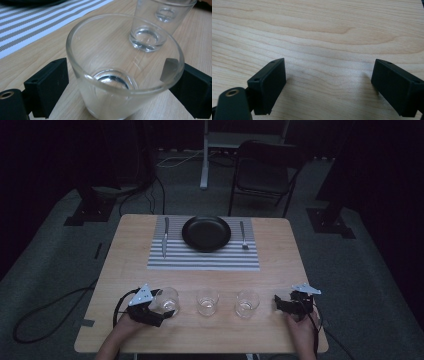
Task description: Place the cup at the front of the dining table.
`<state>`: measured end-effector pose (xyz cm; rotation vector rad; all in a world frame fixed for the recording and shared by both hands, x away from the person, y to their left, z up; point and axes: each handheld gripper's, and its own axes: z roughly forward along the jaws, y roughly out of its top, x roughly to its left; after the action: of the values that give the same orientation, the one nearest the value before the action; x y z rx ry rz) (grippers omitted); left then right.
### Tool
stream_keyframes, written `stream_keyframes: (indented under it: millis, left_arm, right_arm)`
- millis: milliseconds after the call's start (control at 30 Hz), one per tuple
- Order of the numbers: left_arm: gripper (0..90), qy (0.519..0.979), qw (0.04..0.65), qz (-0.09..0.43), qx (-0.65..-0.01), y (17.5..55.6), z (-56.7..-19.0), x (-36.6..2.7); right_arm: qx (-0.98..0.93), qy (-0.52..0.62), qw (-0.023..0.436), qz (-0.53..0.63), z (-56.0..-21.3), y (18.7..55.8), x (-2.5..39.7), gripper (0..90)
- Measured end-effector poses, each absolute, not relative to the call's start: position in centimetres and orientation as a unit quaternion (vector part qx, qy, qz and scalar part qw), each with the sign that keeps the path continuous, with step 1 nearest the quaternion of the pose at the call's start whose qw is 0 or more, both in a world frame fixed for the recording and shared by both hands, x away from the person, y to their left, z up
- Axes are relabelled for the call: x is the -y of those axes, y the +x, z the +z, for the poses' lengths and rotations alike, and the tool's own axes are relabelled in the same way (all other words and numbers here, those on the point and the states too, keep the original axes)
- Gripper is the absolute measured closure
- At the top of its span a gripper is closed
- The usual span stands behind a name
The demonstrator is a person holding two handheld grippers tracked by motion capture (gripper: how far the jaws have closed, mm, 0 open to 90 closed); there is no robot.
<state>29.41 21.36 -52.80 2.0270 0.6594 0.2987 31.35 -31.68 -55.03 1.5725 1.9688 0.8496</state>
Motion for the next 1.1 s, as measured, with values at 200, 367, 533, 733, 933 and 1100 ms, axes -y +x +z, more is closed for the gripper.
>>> stream_keyframes:
  millis: [200,367,533,733,933,1100]
  left_arm:
    - [10.1,0.83,0.474,0.146,-0.256,29.3,-52.8,-20.8]
    - [14.4,0.828,0.475,0.158,-0.253,29.2,-52.9,-20.4]
    - [14.4,0.817,0.49,0.157,-0.259,29.1,-52.7,-20.5]
    - [16.0,0.81,0.498,0.159,-0.265,29.1,-52.6,-20.5]
    - [18.6,0.817,0.474,0.18,-0.275,28.9,-52.2,-19.9]
    - [18.8,0.822,0.459,0.182,-0.283,28.8,-51.7,-19.3]
  right_arm:
    - [-0.719,0.574,0.239,0.31,-55.0,31.4,31.7,12.0]
    - [-0.719,0.574,0.239,0.31,-55.0,31.3,31.7,12.0]
    - [-0.719,0.574,0.239,0.31,-55.0,31.3,31.7,12.0]
    - [-0.719,0.574,0.239,0.31,-55.0,31.4,31.7,12.0]
    - [-0.719,0.574,0.239,0.31,-55.0,31.4,31.7,11.9]
    - [-0.719,0.574,0.239,0.31,-55.0,31.3,31.7,12.0]
